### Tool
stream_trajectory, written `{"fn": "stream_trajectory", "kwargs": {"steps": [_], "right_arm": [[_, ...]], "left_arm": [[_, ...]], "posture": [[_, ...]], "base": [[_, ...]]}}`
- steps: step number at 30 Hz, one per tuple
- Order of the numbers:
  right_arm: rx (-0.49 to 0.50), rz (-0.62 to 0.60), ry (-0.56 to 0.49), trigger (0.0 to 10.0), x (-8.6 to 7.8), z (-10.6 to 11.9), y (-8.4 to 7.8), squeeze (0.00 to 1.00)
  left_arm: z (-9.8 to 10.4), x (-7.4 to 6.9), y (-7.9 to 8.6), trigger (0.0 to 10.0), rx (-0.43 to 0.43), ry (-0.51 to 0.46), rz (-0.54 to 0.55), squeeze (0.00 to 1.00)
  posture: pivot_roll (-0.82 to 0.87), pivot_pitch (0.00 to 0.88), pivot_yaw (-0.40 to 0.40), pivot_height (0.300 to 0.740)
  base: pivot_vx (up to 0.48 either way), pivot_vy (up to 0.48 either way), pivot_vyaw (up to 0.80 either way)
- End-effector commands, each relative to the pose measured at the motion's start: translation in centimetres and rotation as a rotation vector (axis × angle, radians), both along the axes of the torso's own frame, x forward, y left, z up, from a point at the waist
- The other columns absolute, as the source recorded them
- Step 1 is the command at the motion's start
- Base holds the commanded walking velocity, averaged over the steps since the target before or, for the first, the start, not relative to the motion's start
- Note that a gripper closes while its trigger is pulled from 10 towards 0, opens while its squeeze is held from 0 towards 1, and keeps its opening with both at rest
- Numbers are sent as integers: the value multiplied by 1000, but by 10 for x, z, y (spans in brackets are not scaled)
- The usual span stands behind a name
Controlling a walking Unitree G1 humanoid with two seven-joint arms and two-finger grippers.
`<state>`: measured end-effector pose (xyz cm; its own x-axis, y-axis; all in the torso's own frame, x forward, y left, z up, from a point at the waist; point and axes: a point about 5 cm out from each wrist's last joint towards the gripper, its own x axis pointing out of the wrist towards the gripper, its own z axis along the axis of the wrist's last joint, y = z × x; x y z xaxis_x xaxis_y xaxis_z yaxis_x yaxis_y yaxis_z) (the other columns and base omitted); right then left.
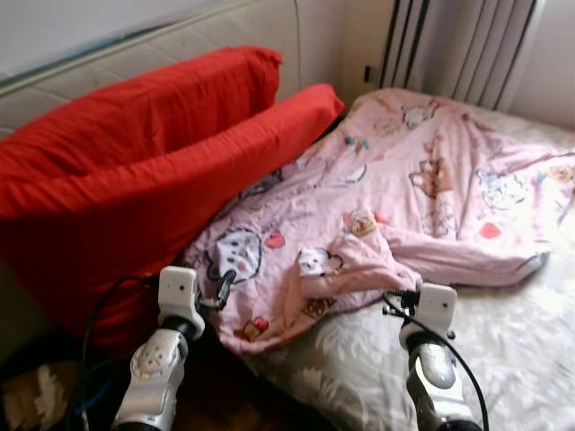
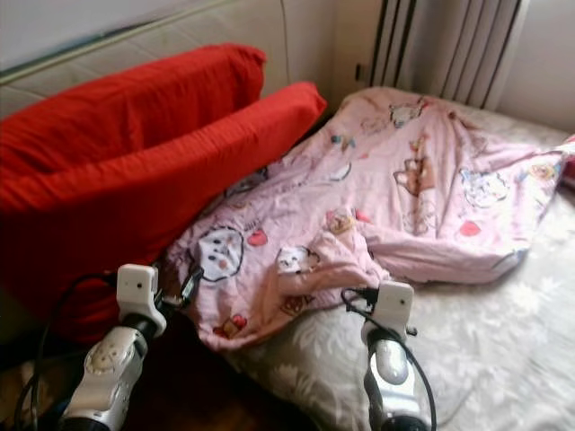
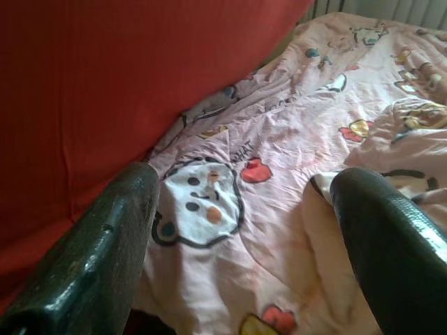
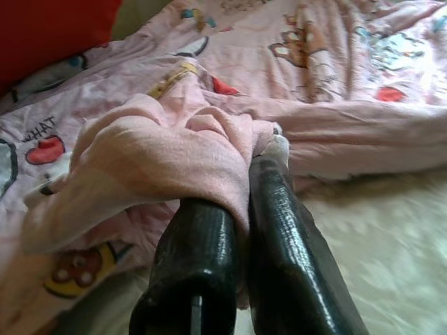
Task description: Clean up the room
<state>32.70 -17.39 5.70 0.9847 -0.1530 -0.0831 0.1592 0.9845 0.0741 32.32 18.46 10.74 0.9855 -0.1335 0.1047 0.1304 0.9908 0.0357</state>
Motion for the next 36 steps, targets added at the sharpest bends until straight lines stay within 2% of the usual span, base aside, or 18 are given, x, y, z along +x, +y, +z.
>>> {"fn": "stream_trajectory", "kwargs": {"steps": [1, 26, 30, 32, 36], "right_arm": [[3, -5, -17, 10000, 0, 2, 0, 0], [13, -14, -93, 10000, -1, 9, 1, 0], [21, 14, -117, 10000, -1, 11, 5, 0], [-11, 60, -146, 10000, -3, 14, 13, 0], [-11, 61, -152, 10000, -3, 14, 14, 0]], "left_arm": [[-1, -2, 2, 10000, -3, 0, 0, 0], [-1, -2, 3, 10000, 1, 2, -7, 0], [-1, -2, 2, 10000, 0, 2, -7, 0], [-1, -2, 2, 10000, 1, 3, -8, 0], [-1, -2, 2, 10000, 1, 2, -8, 0]], "posture": [[19, 182, 27, 740], [19, 180, 31, 740], [18, 178, 30, 740], [19, 177, 30, 740], [16, 174, 30, 740]], "base": [[-304, 0, 0], [-302, 0, 0], [-304, 0, 0], [-304, 0, 0], [-301, 0, 0]]}}
